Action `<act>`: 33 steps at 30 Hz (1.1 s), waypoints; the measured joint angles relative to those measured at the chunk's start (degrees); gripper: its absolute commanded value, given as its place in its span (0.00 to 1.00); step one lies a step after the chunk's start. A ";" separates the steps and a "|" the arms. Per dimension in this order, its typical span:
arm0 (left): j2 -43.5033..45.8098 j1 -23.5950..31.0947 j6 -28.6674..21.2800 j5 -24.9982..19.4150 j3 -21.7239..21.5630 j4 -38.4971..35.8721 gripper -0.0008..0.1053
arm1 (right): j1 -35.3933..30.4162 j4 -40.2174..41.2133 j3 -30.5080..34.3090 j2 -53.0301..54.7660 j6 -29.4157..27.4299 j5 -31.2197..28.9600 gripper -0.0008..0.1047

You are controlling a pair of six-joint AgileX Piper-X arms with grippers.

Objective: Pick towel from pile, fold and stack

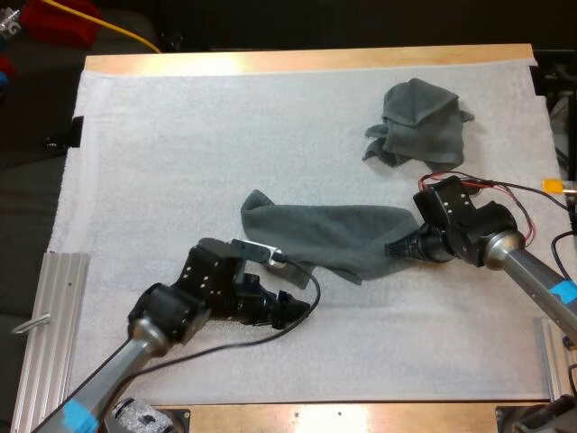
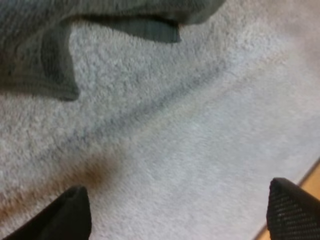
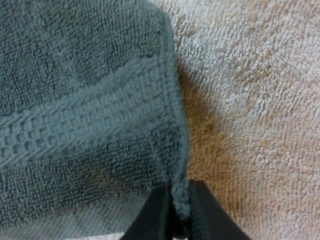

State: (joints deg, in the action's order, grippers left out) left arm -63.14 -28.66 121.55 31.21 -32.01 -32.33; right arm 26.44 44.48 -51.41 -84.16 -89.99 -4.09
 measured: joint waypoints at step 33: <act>-22.13 0.00 3.90 -5.02 -0.23 24.10 0.42 | 0.00 -0.78 0.00 0.00 0.00 1.44 0.01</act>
State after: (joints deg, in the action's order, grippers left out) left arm -85.28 -28.67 125.44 26.19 -32.24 -8.23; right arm 26.44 43.70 -51.41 -84.16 -89.99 -2.64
